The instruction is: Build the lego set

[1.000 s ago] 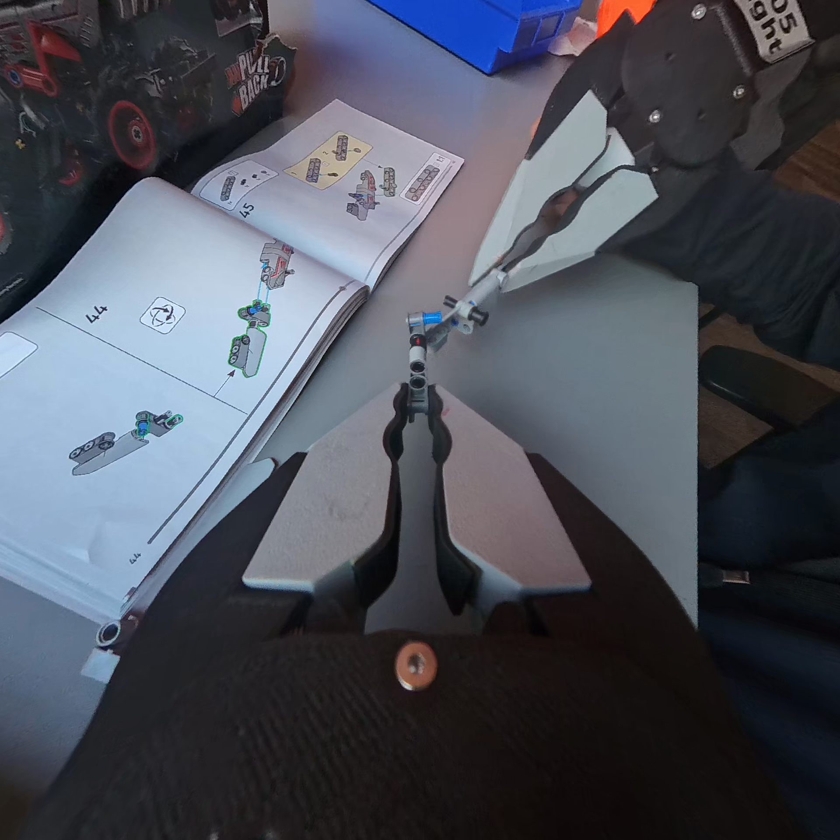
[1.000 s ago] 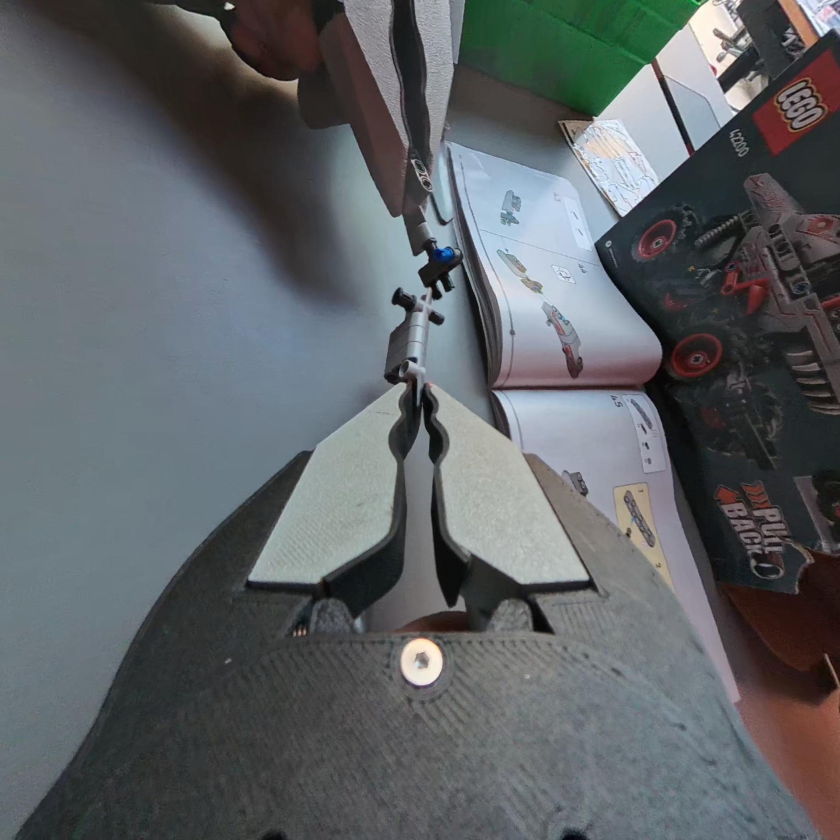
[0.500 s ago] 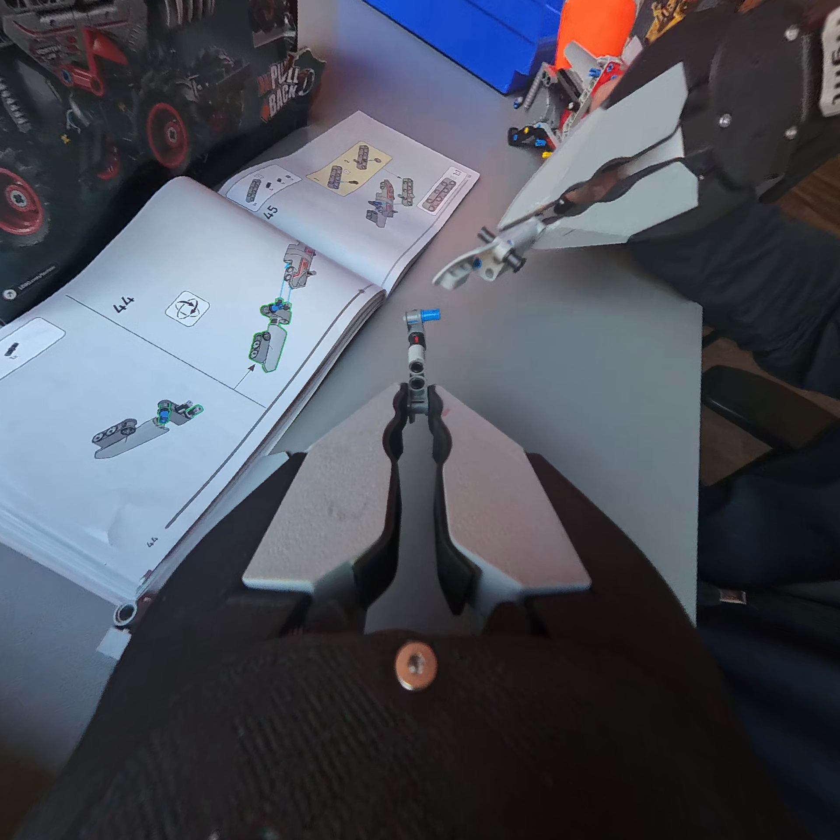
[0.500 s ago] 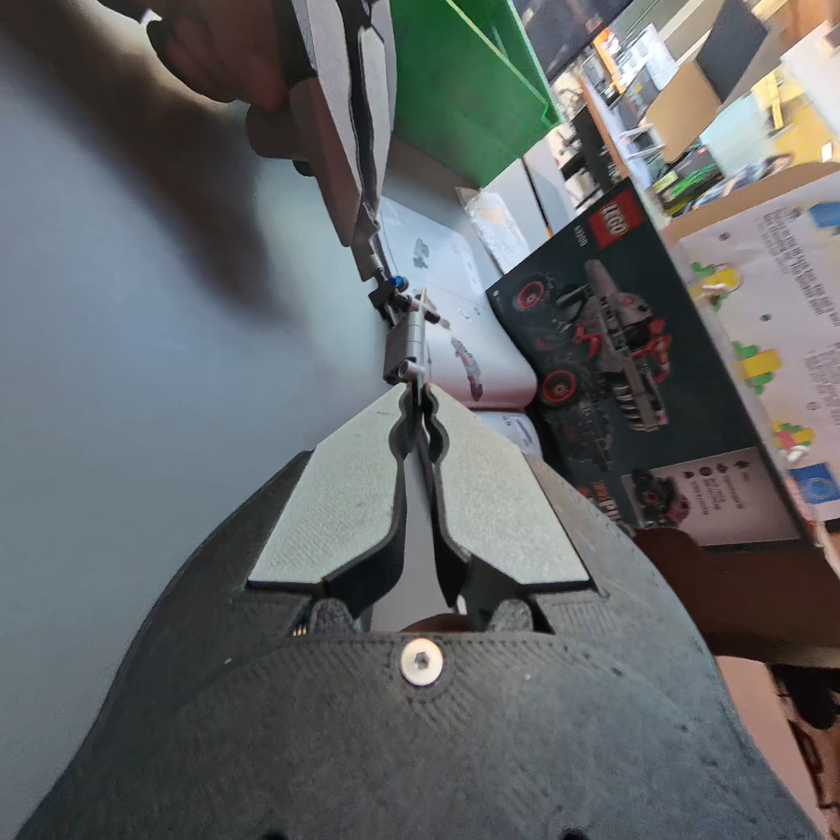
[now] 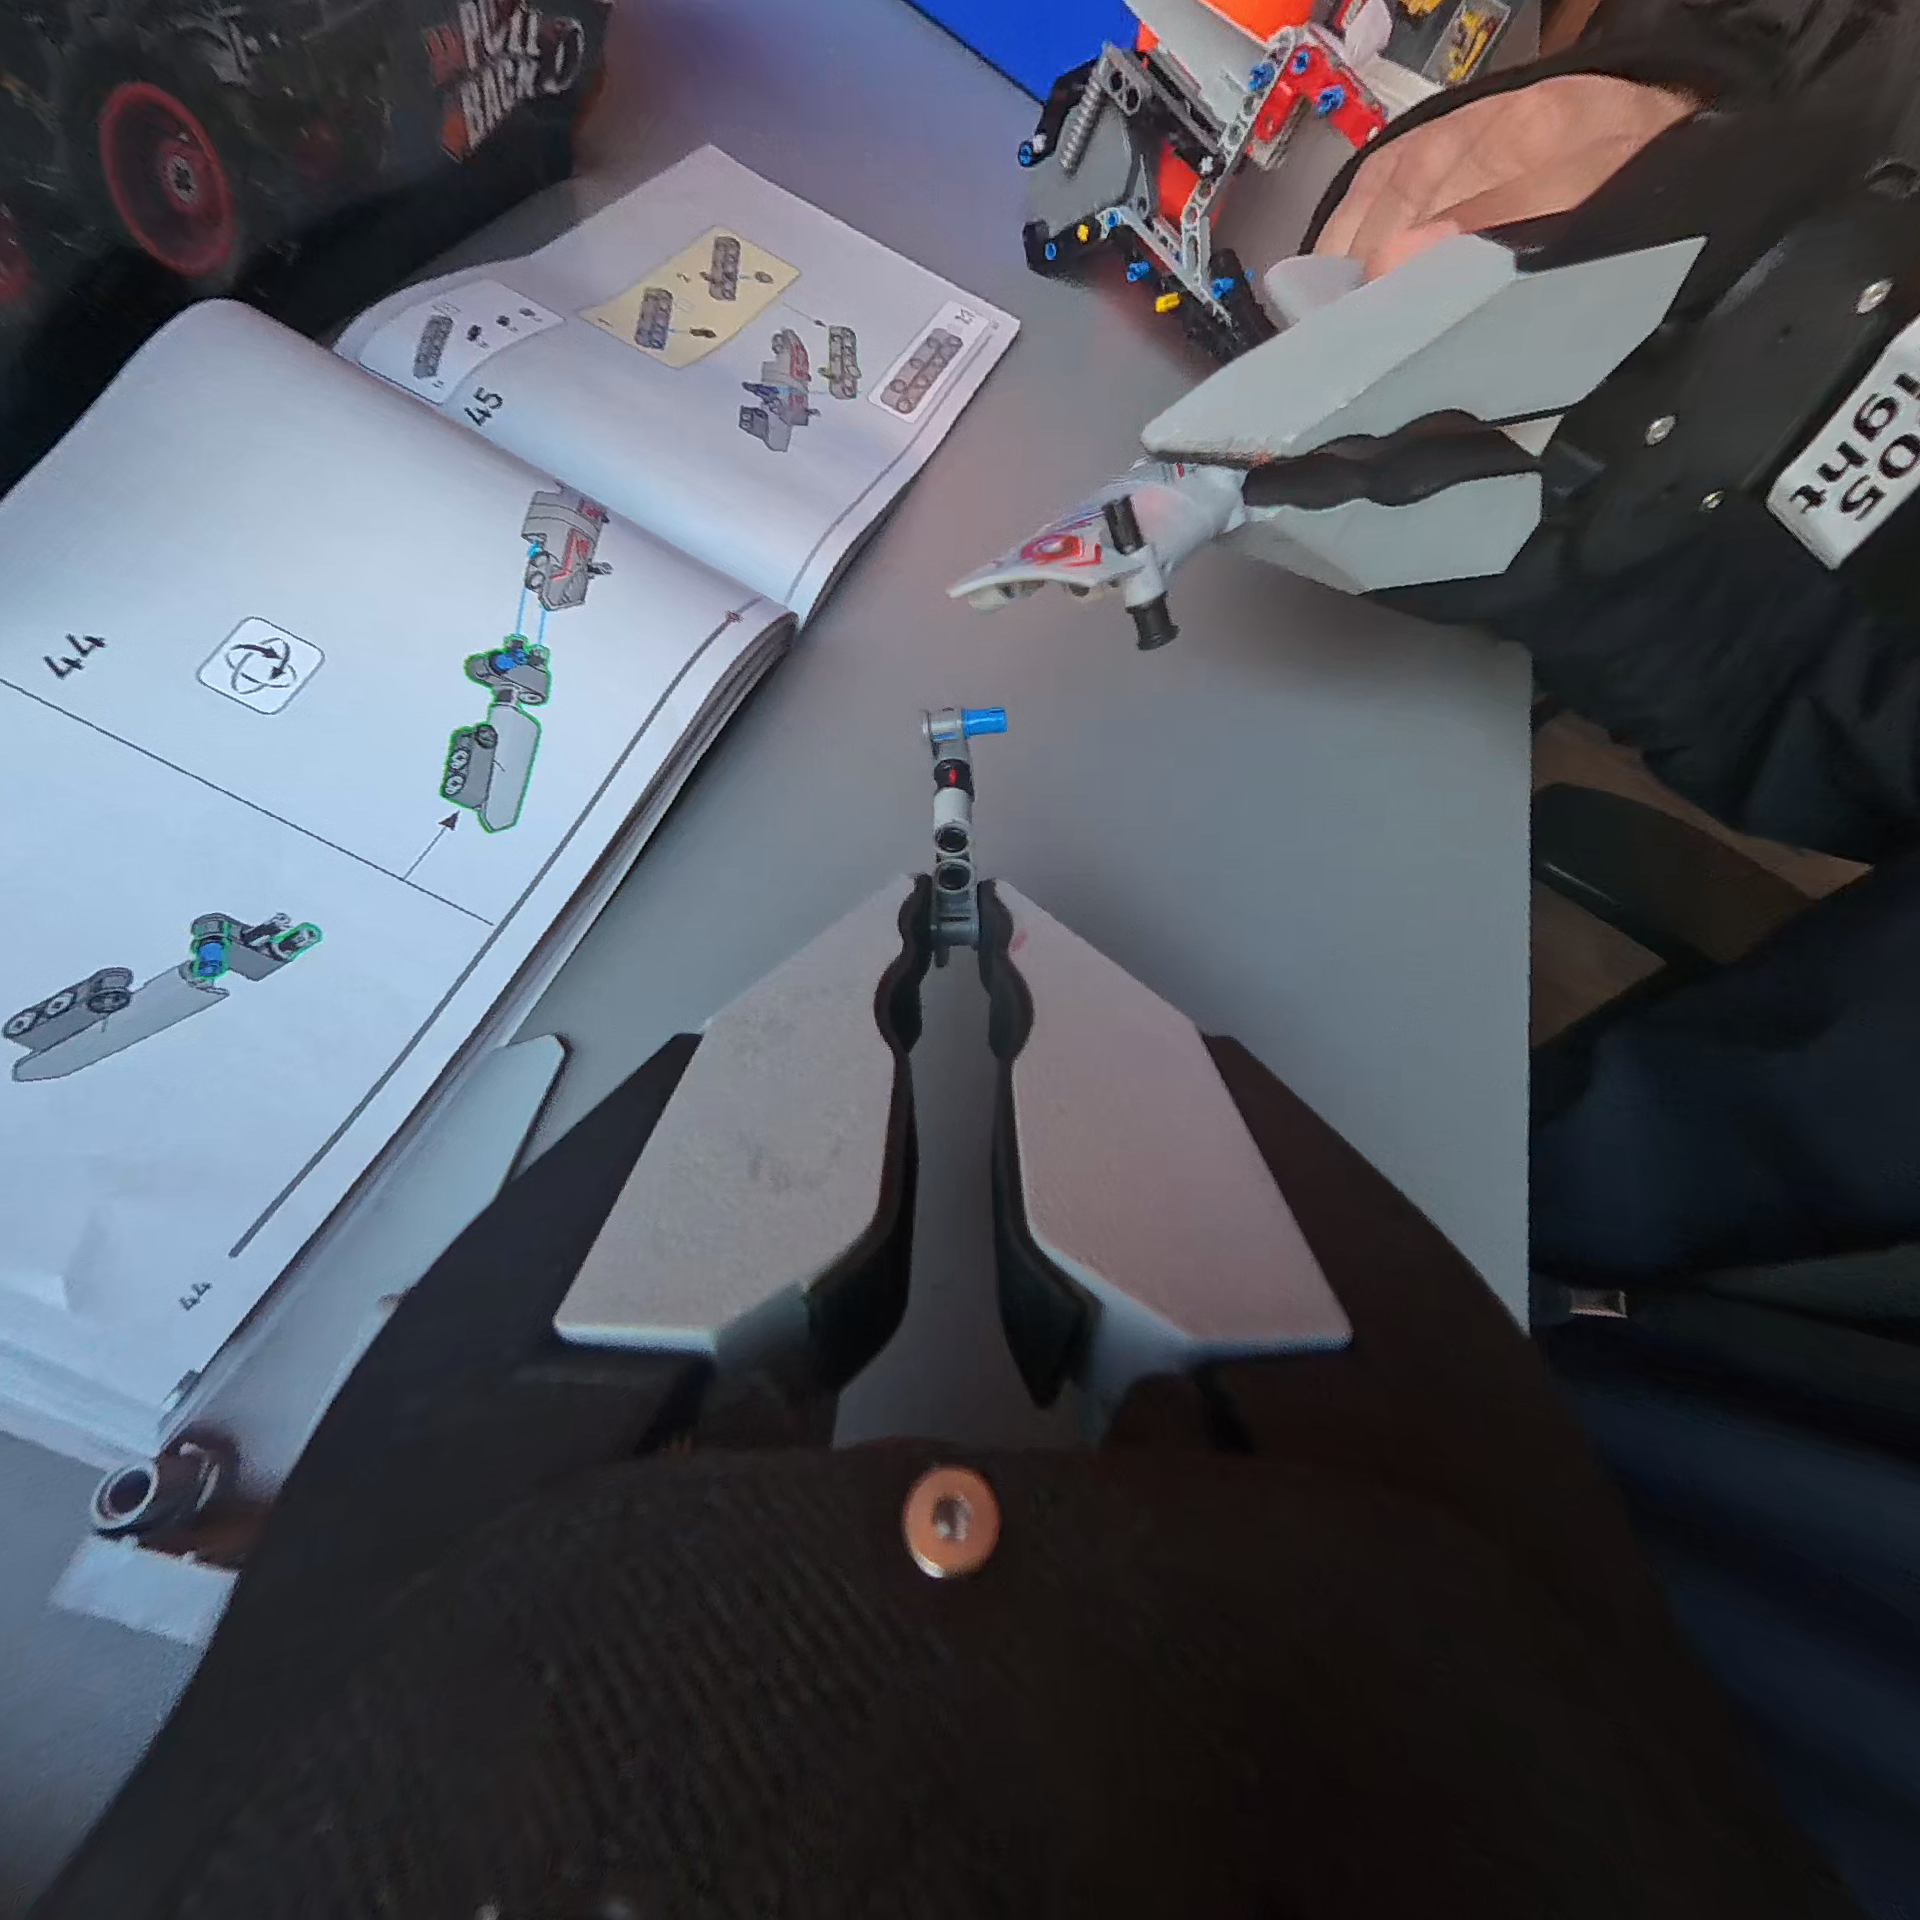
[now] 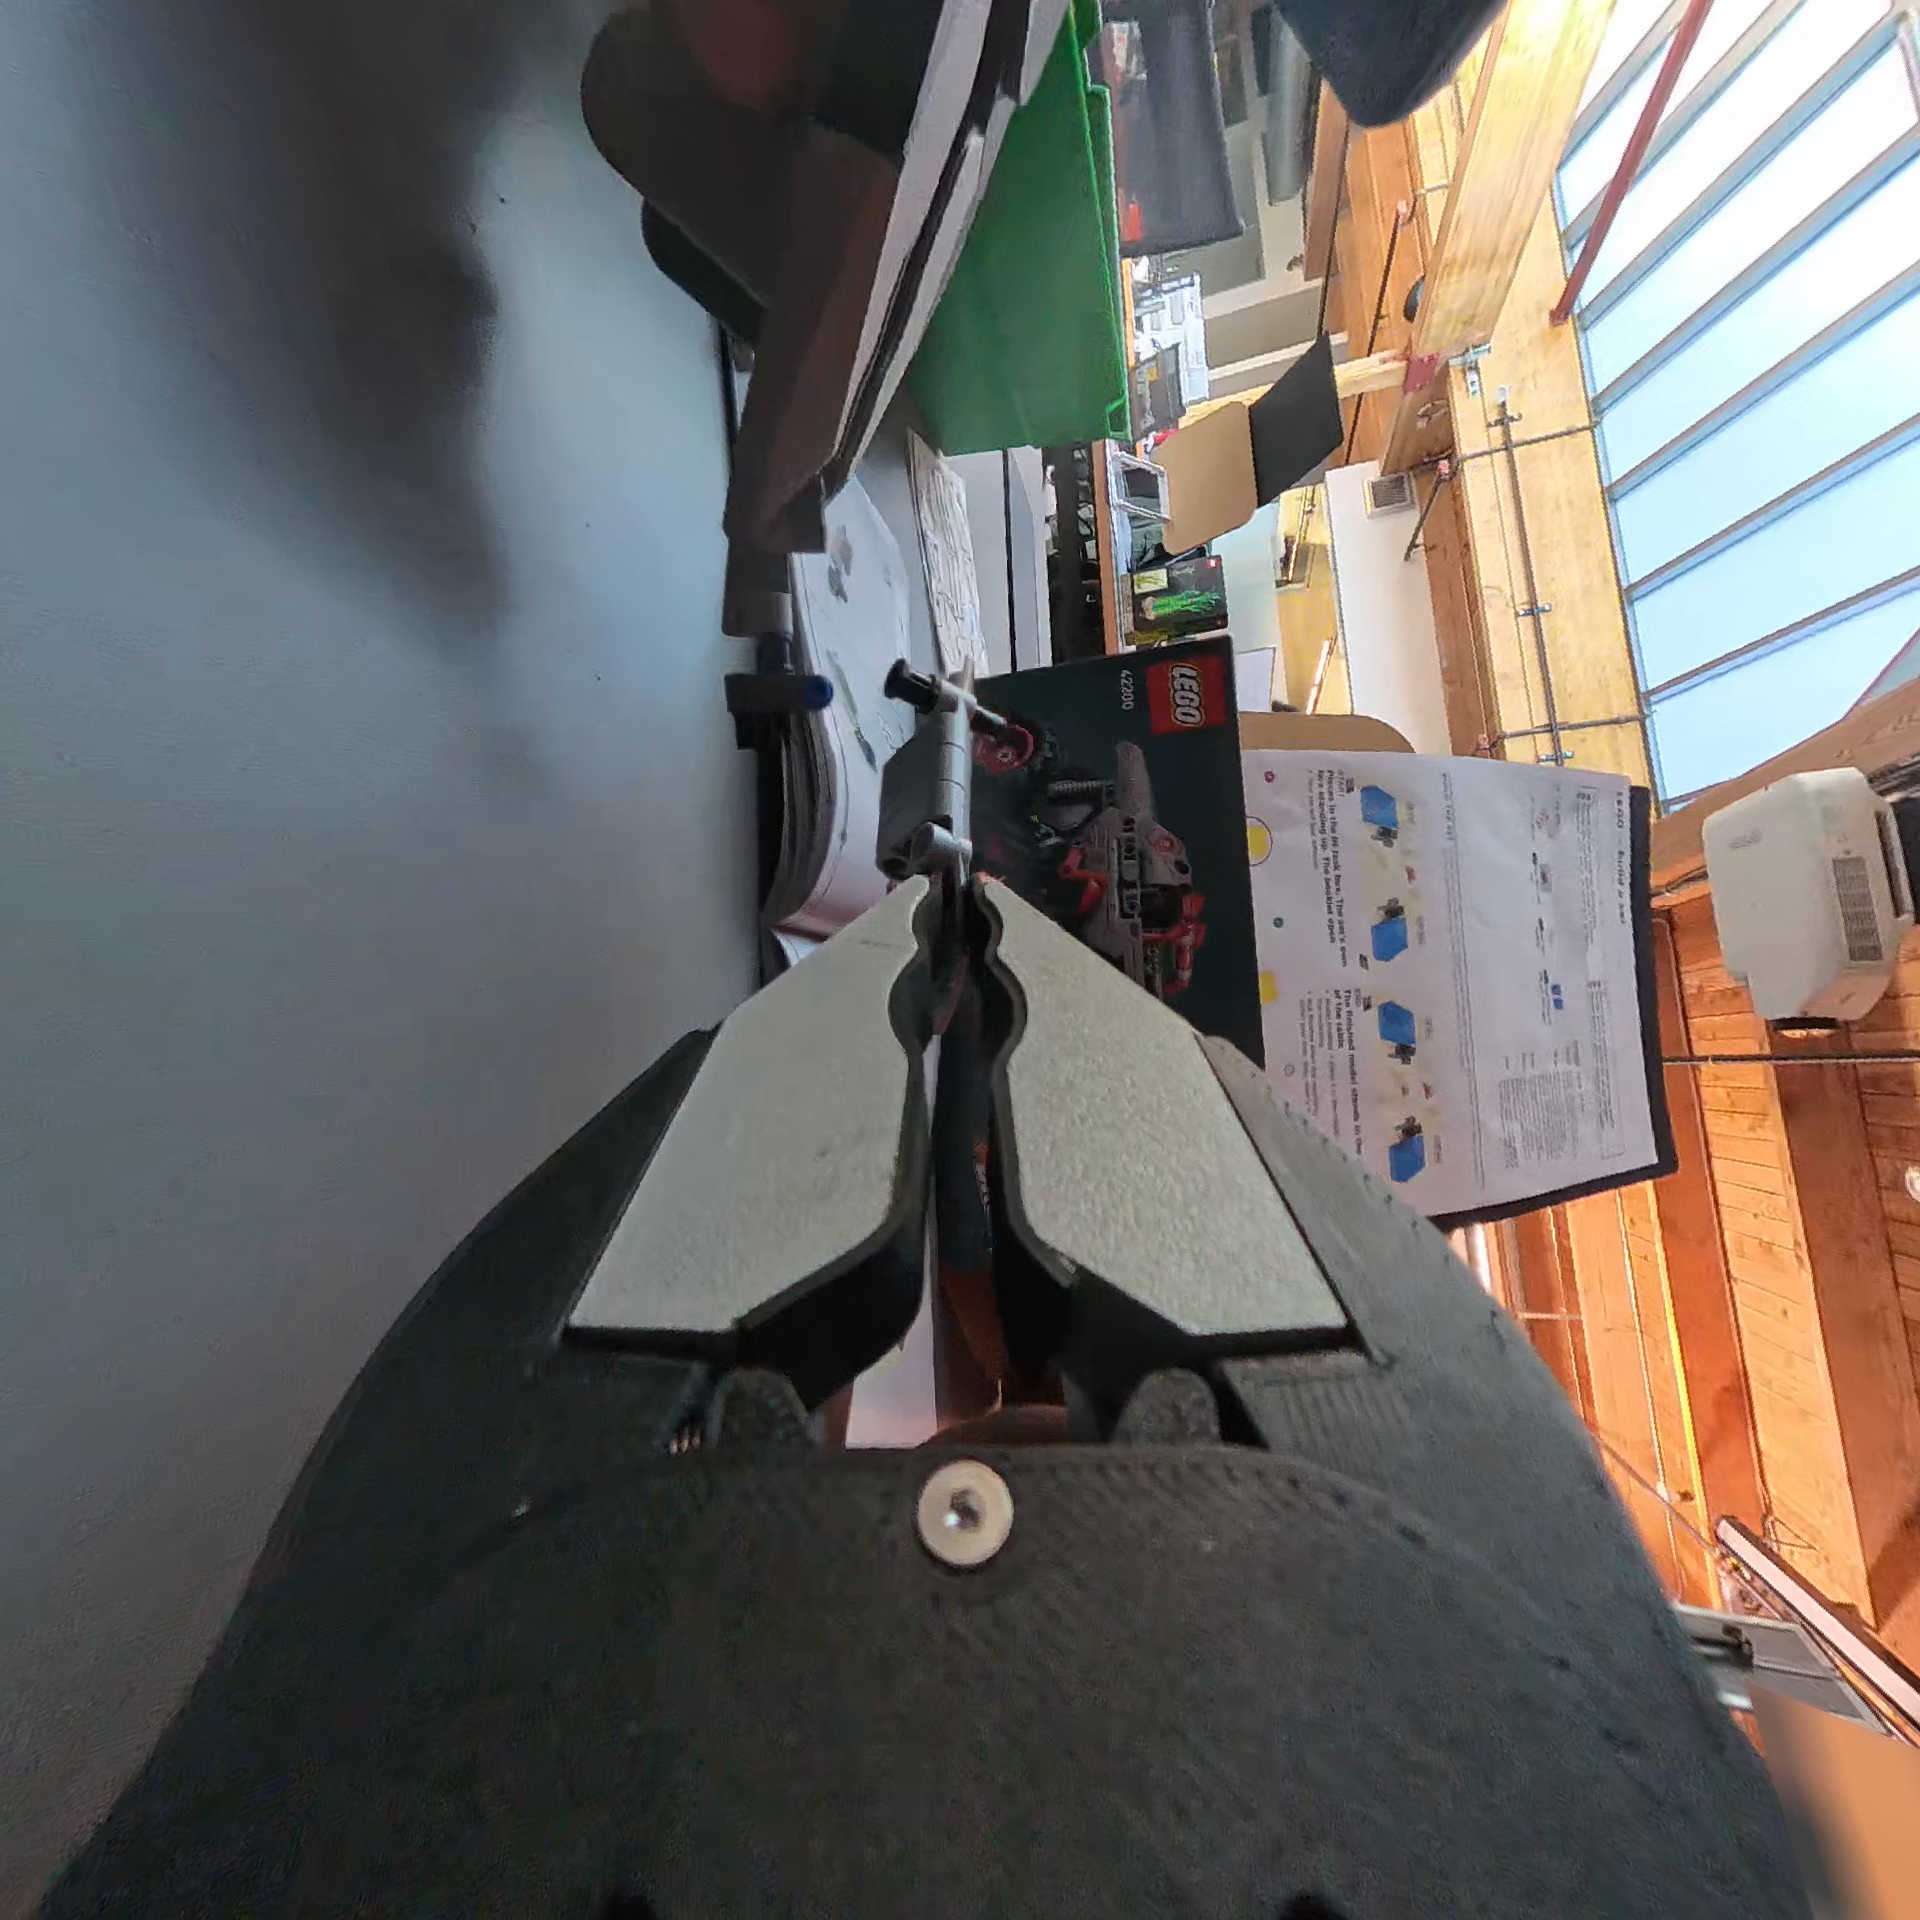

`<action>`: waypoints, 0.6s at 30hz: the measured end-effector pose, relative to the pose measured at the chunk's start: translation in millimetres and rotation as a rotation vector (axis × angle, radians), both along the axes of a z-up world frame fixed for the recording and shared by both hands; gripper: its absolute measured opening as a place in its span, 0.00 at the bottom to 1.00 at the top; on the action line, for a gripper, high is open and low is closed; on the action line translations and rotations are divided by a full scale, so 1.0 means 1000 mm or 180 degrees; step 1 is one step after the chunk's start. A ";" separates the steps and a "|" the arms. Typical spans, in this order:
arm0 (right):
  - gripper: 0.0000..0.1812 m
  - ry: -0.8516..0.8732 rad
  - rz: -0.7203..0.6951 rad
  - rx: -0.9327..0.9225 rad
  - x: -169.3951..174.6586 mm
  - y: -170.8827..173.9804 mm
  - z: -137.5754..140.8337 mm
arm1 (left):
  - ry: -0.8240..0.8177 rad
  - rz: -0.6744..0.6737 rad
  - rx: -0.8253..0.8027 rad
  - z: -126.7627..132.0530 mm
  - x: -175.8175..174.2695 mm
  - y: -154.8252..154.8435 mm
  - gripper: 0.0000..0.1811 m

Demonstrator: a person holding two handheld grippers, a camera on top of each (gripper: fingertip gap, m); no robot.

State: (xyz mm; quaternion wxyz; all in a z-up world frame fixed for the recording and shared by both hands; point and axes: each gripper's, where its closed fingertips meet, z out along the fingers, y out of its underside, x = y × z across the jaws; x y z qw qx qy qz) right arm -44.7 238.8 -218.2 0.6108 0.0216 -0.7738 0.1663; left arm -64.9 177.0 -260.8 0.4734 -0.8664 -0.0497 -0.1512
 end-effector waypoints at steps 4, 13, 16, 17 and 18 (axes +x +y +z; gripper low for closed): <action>0.00 -0.0105 0.0214 0.0008 0.008 -0.010 -0.005 | -0.0069 -0.0084 -0.0137 -0.008 0.005 -0.001 0.03; 0.00 -0.0137 0.0388 0.0368 0.015 -0.023 -0.022 | -0.0345 -0.0309 -0.0344 -0.018 0.020 -0.004 0.03; 0.01 -0.0180 0.0403 0.0459 0.015 -0.024 -0.029 | -0.0341 -0.0369 -0.0415 -0.021 0.024 -0.005 0.03; 0.01 -0.0210 0.0405 0.0494 0.015 -0.025 -0.032 | -0.0357 -0.0391 -0.0444 -0.022 0.025 -0.005 0.03; 0.01 -0.0240 0.0425 0.0519 0.016 -0.026 -0.034 | -0.0348 -0.0393 -0.0463 -0.023 0.026 -0.005 0.03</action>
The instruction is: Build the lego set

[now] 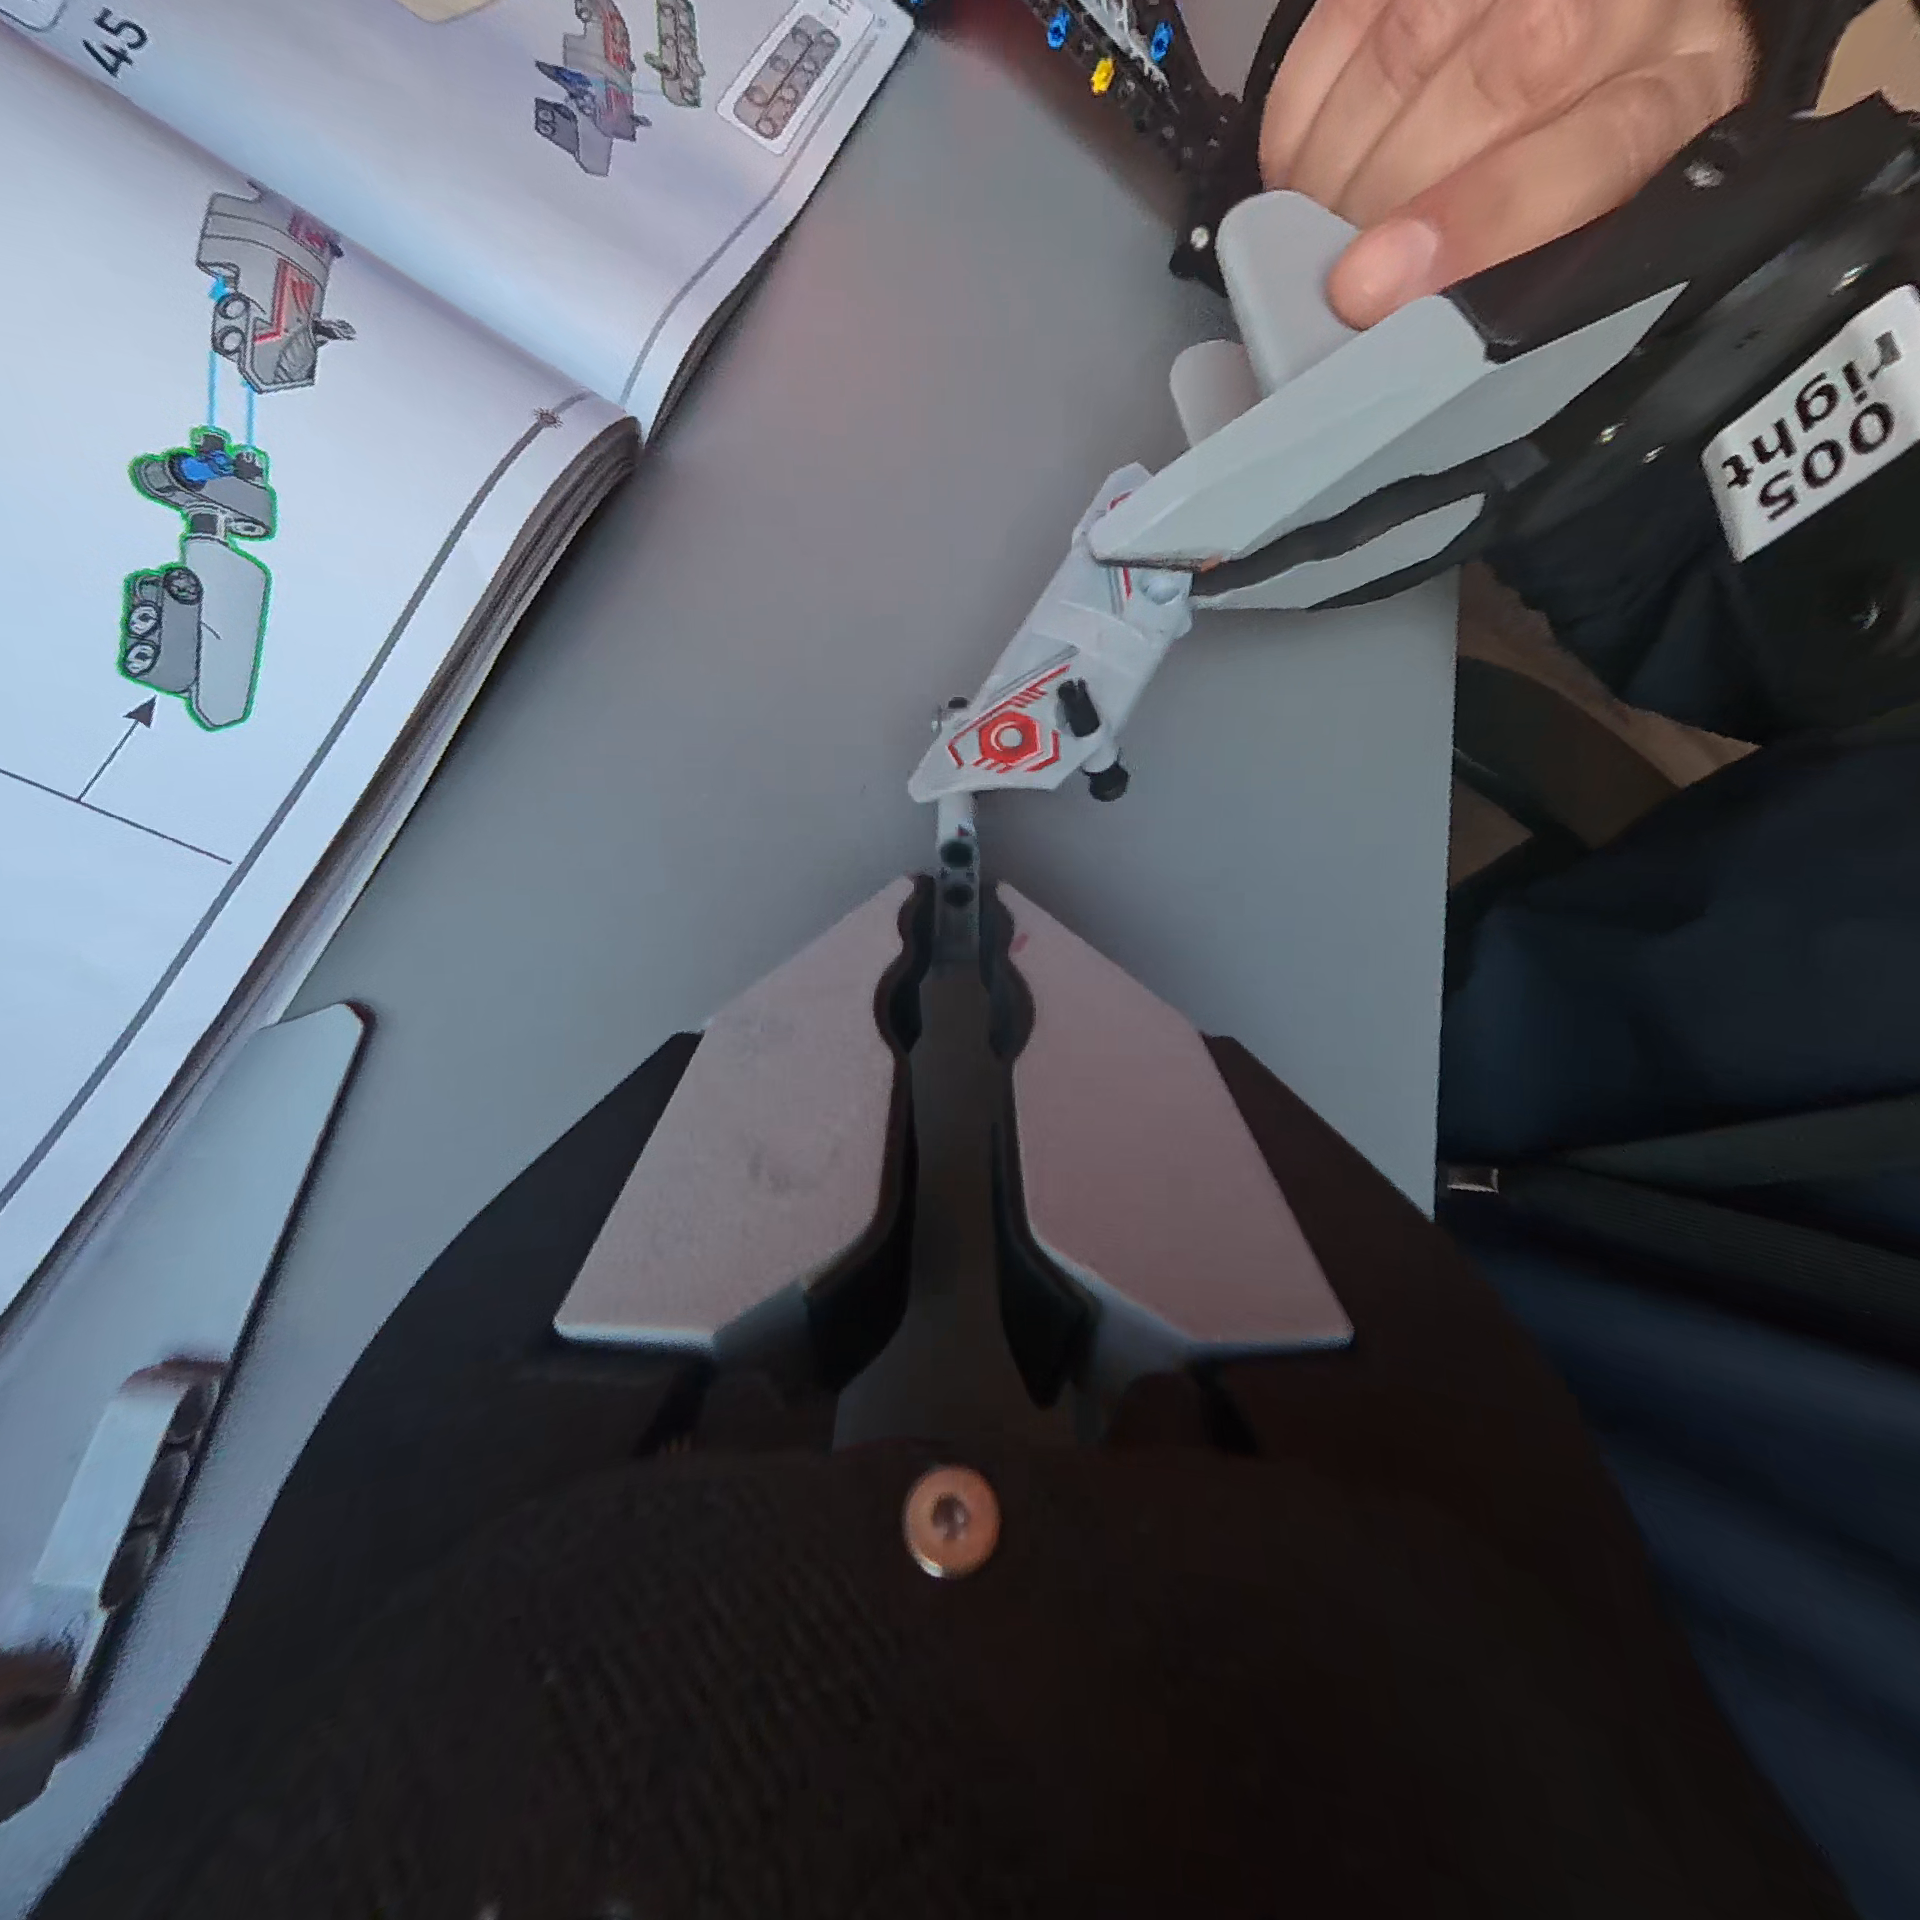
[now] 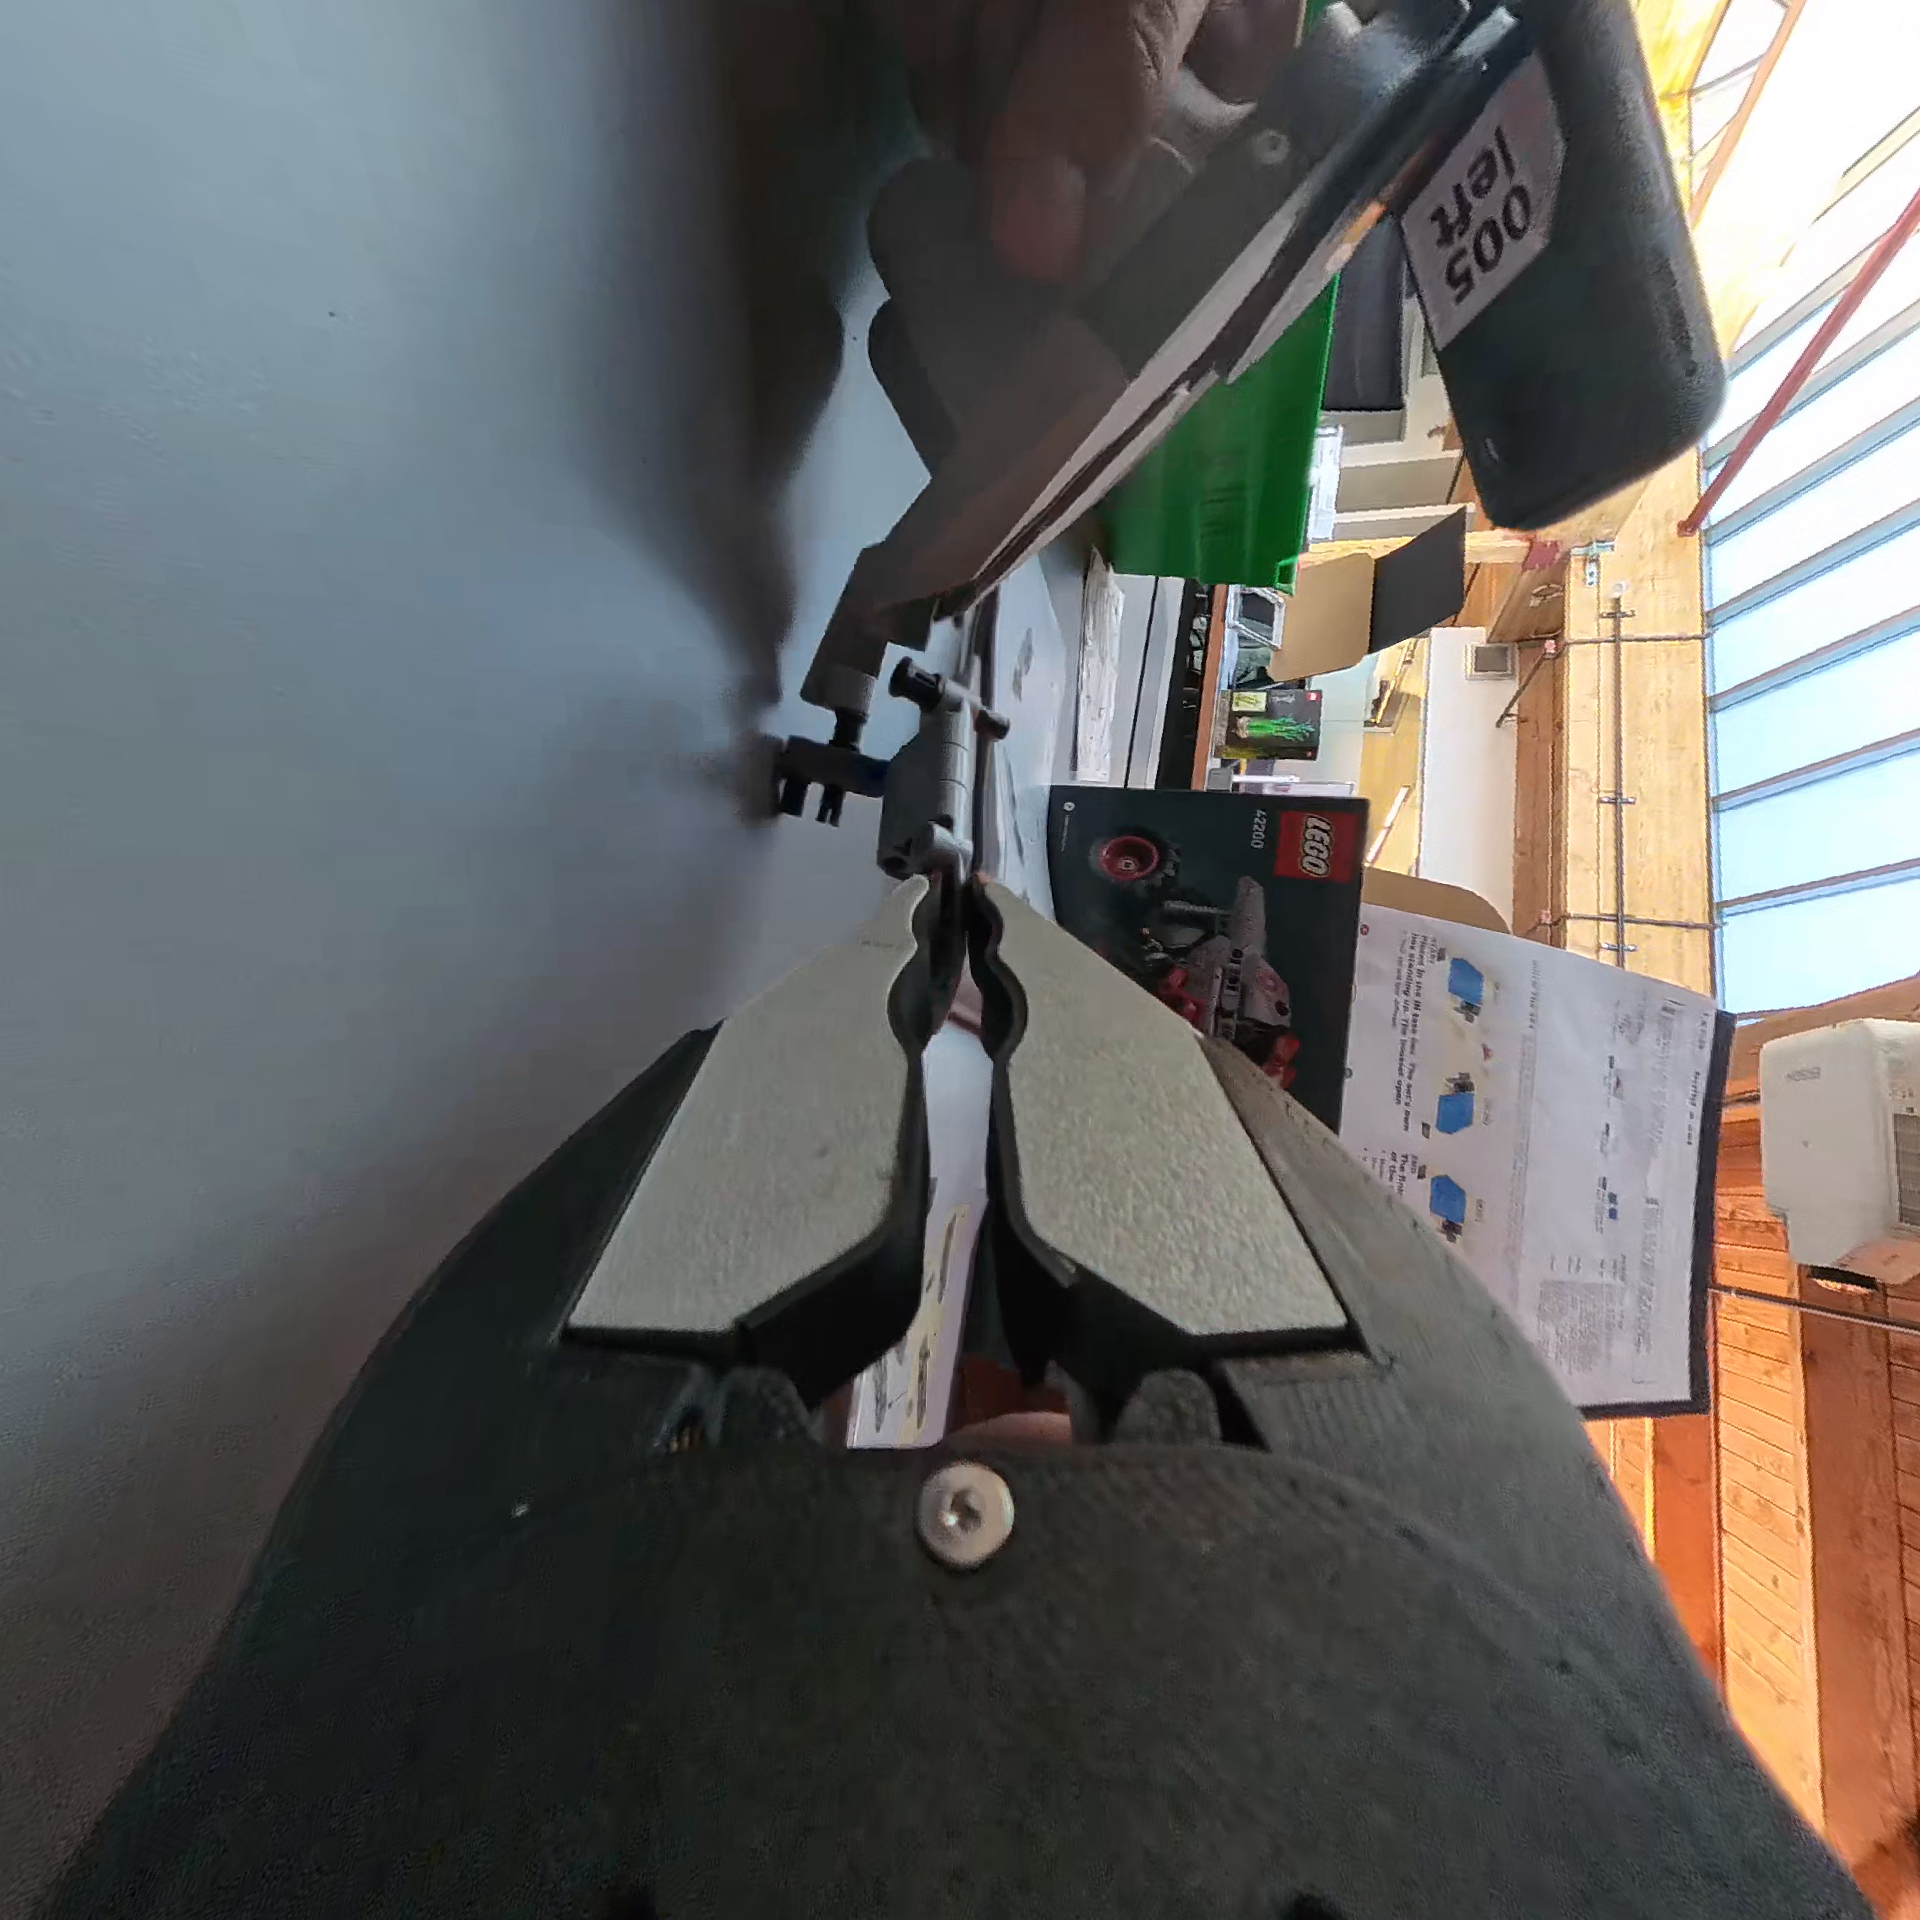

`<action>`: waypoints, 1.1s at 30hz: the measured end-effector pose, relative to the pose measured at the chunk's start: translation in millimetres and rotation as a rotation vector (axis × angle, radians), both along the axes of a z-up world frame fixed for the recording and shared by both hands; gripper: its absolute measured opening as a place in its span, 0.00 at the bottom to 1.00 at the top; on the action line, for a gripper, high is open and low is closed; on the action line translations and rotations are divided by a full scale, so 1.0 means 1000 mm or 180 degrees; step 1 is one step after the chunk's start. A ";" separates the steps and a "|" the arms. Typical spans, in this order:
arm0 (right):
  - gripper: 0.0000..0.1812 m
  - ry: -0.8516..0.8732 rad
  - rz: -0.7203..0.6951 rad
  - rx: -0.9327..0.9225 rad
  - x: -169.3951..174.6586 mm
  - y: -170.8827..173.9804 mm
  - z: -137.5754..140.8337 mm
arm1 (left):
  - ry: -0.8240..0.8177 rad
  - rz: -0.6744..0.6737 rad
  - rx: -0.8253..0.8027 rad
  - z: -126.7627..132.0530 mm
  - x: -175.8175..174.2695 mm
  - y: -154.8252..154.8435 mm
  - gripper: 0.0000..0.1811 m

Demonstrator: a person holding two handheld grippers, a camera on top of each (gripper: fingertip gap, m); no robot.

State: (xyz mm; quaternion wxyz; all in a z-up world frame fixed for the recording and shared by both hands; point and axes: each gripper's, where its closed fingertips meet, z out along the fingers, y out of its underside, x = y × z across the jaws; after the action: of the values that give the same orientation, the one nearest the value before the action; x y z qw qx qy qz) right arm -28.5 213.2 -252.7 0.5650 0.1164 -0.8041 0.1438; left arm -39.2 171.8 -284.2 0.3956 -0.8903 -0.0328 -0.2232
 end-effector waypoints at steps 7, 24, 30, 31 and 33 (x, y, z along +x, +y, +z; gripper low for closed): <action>0.01 -0.0151 0.0071 -0.0022 0.004 -0.001 -0.005 | -0.0011 0.0034 0.0026 0.001 -0.002 0.000 0.03; 0.01 -0.0255 0.0014 -0.0039 0.002 0.002 -0.011 | -0.0011 0.0038 0.0041 0.002 -0.002 0.001 0.03; 0.04 -0.0759 -0.0099 -0.0335 0.009 0.015 -0.022 | 0.0016 0.0094 0.0094 0.005 -0.005 0.001 0.03; 0.06 -0.0854 -0.0121 -0.0356 0.010 0.018 -0.026 | 0.0023 0.0102 0.0098 0.005 -0.006 0.001 0.03; 0.09 -0.0981 -0.0206 -0.0379 0.011 0.024 -0.031 | 0.0032 0.0108 0.0113 0.005 -0.007 0.002 0.03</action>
State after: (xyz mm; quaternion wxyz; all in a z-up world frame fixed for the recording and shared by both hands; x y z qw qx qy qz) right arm -17.7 237.4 -284.0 0.4453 0.0334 -0.8746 0.1891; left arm -45.9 173.3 -278.7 0.4152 -0.8835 -0.0419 -0.2126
